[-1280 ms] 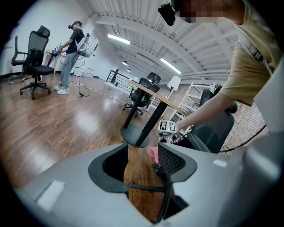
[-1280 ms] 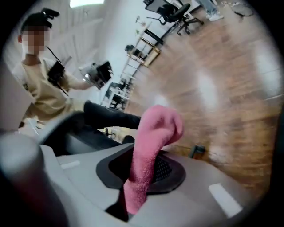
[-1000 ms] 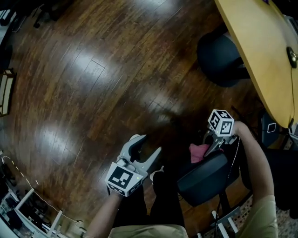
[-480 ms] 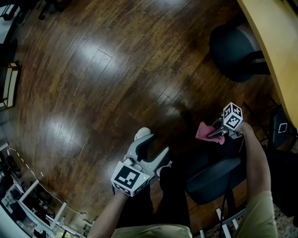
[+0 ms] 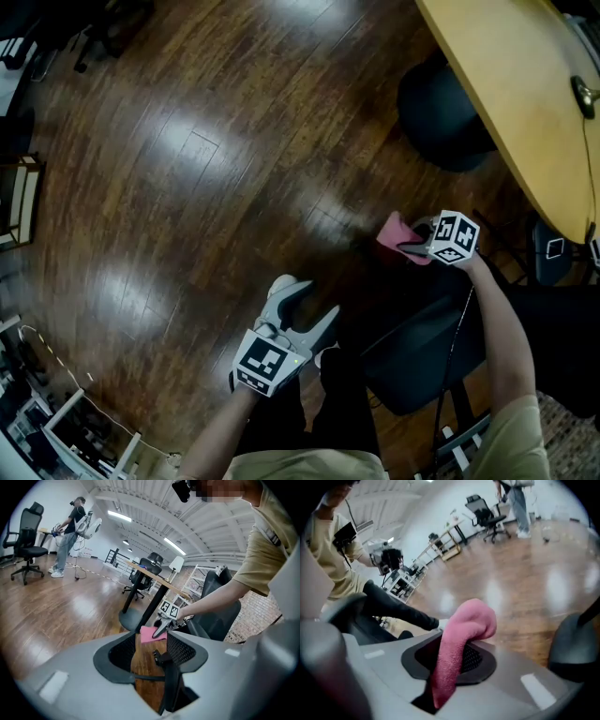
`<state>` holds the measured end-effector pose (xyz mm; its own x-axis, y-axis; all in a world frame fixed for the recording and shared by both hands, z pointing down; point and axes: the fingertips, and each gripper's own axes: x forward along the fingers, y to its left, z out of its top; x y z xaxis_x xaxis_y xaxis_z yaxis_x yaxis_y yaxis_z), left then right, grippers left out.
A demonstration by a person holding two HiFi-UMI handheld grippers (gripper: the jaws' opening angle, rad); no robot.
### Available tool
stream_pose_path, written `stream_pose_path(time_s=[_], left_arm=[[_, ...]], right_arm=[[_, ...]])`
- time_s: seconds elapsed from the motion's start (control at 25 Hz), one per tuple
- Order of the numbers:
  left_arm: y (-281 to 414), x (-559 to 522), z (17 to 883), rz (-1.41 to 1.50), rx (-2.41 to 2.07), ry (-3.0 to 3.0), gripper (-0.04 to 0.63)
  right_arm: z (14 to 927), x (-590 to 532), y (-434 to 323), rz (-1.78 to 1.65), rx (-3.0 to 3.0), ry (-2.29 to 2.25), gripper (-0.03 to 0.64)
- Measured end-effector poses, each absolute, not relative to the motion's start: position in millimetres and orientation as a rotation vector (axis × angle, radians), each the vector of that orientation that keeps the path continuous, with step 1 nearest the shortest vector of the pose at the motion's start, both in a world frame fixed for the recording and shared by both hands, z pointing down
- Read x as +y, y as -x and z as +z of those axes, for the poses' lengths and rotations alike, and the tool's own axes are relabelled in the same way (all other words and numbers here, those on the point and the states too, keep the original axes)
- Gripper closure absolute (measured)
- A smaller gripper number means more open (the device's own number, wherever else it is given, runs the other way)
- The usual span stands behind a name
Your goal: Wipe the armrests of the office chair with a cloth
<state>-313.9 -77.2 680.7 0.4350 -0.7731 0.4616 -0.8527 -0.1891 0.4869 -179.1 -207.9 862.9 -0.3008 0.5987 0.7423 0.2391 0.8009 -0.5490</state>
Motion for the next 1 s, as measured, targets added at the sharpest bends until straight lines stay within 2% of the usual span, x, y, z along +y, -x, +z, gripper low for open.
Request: stream_pose_path(time_s=[0.16, 0.36, 0.76, 1.0], left_arm=[[311, -95, 640, 0.114, -1.388, -2.04, 0.399], [306, -111, 583, 0.052, -1.39, -2.108, 0.4], [257, -116, 466, 0.035, -1.297, -2.323, 0.4], [204, -105, 357, -0.042, -1.211, -2.522, 0.4]], right_arm=[[746, -261, 203, 0.262, -2.197, 0.423, 0.549], [625, -285, 190, 0.24, -2.484, 0.027, 0.549], [452, -178, 123, 0.405, -2.756, -0.674, 0.549], [369, -100, 79, 0.304, -2.775, -0.899, 0.548]])
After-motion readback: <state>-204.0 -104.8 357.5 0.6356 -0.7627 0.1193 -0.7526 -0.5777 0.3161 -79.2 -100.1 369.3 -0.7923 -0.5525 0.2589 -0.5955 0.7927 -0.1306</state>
